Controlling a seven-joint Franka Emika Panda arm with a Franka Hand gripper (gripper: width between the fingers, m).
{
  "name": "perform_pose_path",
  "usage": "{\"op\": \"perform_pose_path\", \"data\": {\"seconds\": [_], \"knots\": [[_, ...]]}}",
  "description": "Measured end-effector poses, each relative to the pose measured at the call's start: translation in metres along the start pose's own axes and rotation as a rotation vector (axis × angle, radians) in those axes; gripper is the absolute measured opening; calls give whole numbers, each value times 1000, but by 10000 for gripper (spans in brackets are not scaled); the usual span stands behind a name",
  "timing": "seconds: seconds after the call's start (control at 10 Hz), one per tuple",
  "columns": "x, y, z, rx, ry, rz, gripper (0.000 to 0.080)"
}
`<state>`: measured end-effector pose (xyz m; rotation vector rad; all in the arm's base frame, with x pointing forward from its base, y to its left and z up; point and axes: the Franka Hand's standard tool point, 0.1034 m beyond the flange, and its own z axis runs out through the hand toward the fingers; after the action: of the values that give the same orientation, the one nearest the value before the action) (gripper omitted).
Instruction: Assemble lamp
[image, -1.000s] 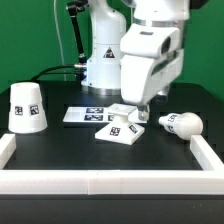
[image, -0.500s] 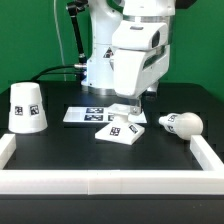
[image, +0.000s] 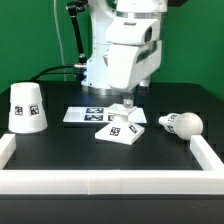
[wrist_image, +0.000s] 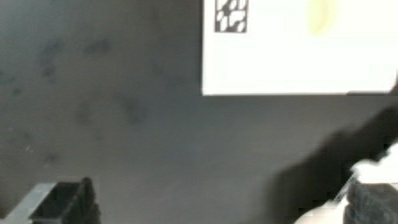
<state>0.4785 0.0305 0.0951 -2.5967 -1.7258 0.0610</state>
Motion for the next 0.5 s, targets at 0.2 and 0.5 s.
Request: {"op": "perform_pose_path", "data": {"seconds": [0.2, 0.5], "knots": [[-22, -9, -1, 7, -7, -38, 700], [-21, -9, 1, 9, -8, -34, 700]]}}
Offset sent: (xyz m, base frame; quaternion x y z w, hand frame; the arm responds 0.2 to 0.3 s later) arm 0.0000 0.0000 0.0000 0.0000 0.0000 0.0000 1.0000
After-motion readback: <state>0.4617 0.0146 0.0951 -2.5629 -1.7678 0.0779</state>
